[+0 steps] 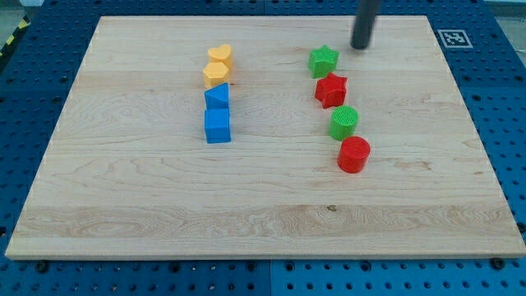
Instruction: Place the red star in between the green circle and blue cube
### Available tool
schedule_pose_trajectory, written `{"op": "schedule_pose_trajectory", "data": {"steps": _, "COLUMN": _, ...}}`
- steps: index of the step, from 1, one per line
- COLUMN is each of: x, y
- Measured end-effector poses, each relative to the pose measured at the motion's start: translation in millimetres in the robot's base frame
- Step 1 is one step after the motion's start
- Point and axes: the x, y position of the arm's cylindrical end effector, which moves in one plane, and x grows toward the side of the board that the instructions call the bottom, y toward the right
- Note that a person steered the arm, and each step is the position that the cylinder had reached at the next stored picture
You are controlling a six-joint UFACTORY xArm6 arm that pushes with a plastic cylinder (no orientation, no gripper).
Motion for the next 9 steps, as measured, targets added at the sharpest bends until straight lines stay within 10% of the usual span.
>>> {"op": "schedule_pose_trajectory", "data": {"steps": 3, "x": 98, "y": -10}}
{"op": "schedule_pose_trajectory", "data": {"steps": 9, "x": 55, "y": -139}}
